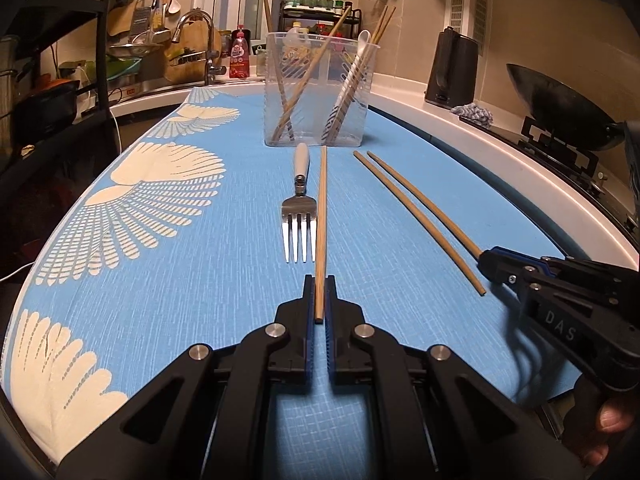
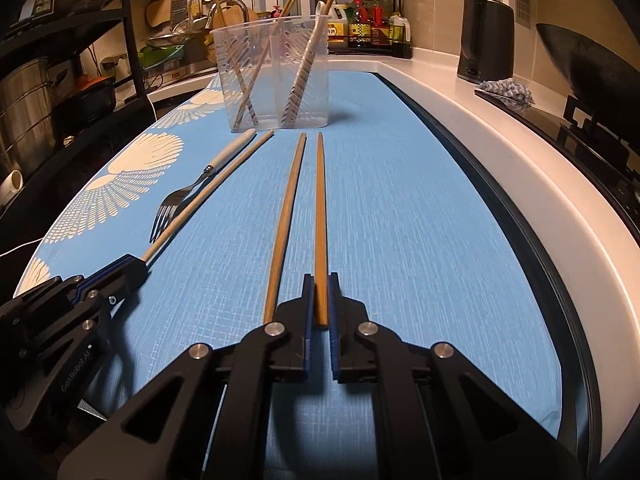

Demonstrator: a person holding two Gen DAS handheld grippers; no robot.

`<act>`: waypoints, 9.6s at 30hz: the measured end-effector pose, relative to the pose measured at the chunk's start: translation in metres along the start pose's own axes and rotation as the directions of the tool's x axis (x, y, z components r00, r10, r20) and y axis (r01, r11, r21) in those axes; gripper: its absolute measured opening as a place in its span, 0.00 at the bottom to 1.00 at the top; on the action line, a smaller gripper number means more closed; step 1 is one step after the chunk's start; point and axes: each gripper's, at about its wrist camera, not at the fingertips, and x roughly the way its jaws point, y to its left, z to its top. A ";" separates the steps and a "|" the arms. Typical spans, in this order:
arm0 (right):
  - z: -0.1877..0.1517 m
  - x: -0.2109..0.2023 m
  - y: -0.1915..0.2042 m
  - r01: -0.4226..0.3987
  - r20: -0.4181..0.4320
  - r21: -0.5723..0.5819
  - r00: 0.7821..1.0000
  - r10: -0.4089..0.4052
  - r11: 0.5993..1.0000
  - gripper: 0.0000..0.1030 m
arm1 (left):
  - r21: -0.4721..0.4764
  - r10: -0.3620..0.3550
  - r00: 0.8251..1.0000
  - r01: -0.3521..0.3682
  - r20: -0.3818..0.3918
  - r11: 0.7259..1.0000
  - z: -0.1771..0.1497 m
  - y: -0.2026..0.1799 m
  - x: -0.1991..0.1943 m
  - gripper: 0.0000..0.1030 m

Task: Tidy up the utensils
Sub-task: 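Close the left tool on a chopstick while the right tool grasps another chopstick, then lift both held chopsticks and carry them above the clear container, then open both tools to drop the chopsticks into the container, then lower the left tool over the fork while the right tool grasps the last chopstick, then close the left tool on the white-handled fork's neck while the right tool holds the chopstick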

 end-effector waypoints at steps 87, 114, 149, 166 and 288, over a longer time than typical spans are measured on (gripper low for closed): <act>0.028 -0.032 -0.004 0.009 0.089 -0.025 0.996 -0.007 1.000 0.06 | 0.011 0.025 0.992 -0.027 0.126 1.000 0.021 -0.004 -0.023 0.05; 0.107 -0.085 -0.012 0.014 0.232 -0.052 0.973 -0.002 0.999 0.06 | 0.083 -0.011 0.960 -0.013 0.280 0.996 0.113 0.003 -0.061 0.05; 0.352 -0.102 0.013 -0.137 0.337 -0.078 0.929 0.155 0.988 0.06 | 0.049 -0.137 0.957 0.129 0.254 0.990 0.368 0.031 -0.055 0.05; 0.339 0.019 0.015 -0.110 0.199 -0.040 0.973 0.116 0.993 0.09 | 0.078 -0.156 0.986 0.151 0.063 0.986 0.336 0.030 0.060 0.05; -0.002 0.002 0.010 -0.045 0.011 -0.012 0.999 0.045 0.999 0.05 | -0.090 -0.081 0.997 0.082 0.011 0.993 0.021 0.032 0.007 0.18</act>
